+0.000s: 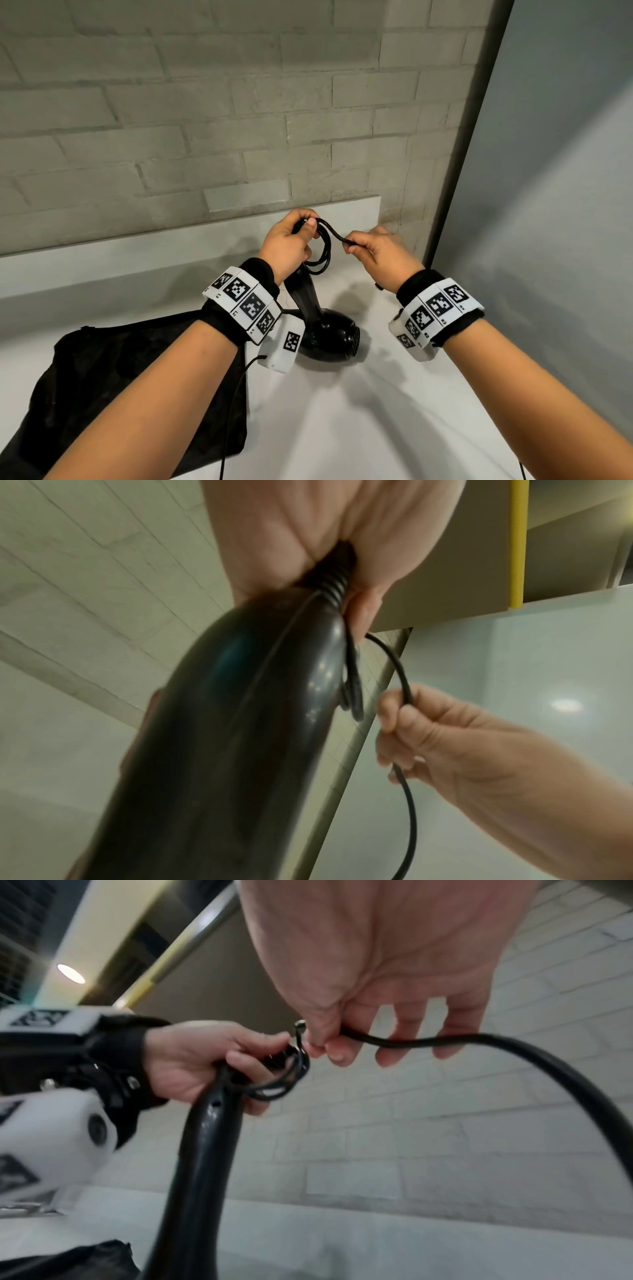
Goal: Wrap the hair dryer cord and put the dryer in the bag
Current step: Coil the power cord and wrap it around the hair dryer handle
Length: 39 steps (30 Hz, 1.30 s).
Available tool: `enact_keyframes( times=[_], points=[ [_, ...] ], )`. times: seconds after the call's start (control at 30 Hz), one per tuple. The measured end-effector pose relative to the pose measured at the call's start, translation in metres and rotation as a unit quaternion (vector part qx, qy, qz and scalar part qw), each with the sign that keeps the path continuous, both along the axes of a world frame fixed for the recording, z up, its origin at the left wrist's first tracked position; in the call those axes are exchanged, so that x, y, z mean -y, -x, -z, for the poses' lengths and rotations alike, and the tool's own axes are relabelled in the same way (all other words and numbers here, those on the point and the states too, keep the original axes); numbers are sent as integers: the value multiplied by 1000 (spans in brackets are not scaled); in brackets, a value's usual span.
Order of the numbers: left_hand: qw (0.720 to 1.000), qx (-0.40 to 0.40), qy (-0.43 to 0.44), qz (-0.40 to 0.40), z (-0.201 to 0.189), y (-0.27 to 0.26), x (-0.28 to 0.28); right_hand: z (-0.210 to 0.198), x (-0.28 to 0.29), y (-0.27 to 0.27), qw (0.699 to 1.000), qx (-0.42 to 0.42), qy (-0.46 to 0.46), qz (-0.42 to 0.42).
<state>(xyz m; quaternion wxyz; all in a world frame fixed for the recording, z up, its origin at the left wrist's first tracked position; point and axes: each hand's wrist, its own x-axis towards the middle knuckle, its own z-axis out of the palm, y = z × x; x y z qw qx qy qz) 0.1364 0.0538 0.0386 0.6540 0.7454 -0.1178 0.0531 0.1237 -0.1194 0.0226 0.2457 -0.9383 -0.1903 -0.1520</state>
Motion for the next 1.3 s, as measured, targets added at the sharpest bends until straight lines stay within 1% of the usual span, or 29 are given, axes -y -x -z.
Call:
enact_keyframes(
  times=[0.07, 0.1, 0.13, 0.2, 0.27, 0.33, 0.4, 0.53, 0.6, 0.67, 0.7, 0.8, 0.9, 0.97, 1.07, 1.2, 1.3],
  points=[
    [1000, -4, 14, -12, -1, 1, 1, 12, 8, -8, 997, -23, 53, 50],
    [1000, -6, 23, -17, 0, 1, 1, 20, 13, -12, 995, -47, 60, 69],
    [999, -6, 29, -21, 0, 1, 1, 29, 19, -17, 993, -76, 43, 79],
    [999, -1, 33, -27, 1, 1, 2, 47, 30, -23, 988, -123, -23, 88],
    [999, 0, 38, -38, 2, 1, 2, 63, 39, -23, 980, -157, -51, 113],
    [997, -5, 55, -48, 1, 1, 3, 77, 46, -22, 969, -192, -54, 146],
    [996, -6, 64, -55, 1, 0, 5, 86, 53, -22, 964, -208, -63, 152],
    [996, -5, 66, -61, 2, -2, 6, 76, 54, -20, 964, -220, -56, 140],
    [996, -6, 63, -62, 3, -3, 5, 65, 50, -20, 966, -206, -91, 129],
    [997, -2, 55, -63, 4, -3, 4, 46, 39, -16, 963, -175, -178, 105],
    [997, 1, 52, -62, 4, -4, 4, 36, 32, -13, 960, -145, -222, 90],
    [997, 10, 45, -61, 4, -4, 4, 4, 11, -2, 942, -52, -329, 32],
    [998, 7, 22, -62, 3, -3, 3, -18, -7, 9, 924, -35, -378, -47],
    [998, 8, 3, -62, 2, -2, 3, -24, -17, 14, 919, -37, -383, -83],
    [997, 14, -9, -70, 1, -1, 3, -20, -28, 16, 931, -39, -351, -95],
    [998, 8, 8, -61, -1, 2, 4, -6, -38, 12, 957, -11, -284, -64],
    [998, 7, 0, -64, 0, 2, 3, -1, -44, 9, 973, 48, -224, -42]
  ],
)
